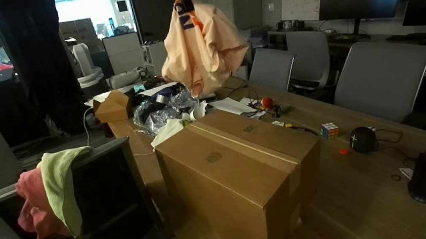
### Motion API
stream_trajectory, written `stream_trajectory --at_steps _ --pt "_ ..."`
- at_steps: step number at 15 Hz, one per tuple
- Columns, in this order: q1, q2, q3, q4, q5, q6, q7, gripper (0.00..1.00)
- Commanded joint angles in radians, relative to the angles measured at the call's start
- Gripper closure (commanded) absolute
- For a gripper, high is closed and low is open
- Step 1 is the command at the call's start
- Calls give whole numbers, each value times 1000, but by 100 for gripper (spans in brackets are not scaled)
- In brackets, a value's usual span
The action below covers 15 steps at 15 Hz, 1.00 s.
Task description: Put the towels on the table
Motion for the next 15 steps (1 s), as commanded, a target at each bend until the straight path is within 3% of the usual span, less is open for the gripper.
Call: stream_trajectory --at_steps 1,2,3,5,13,15 --pt "-8 -25 -14 22 -17 106 95 97" --pt "-10 -24 -17 24 -22 140 128 96" --pt "-11 -9 -20 35 -34 134 146 69" --pt "-15 16 -21 45 -30 74 125 61" --pt "-7 -12 -7 -98 9 -31 -38 2" --pt "8 -44 10 -162 11 -41 -118 0"
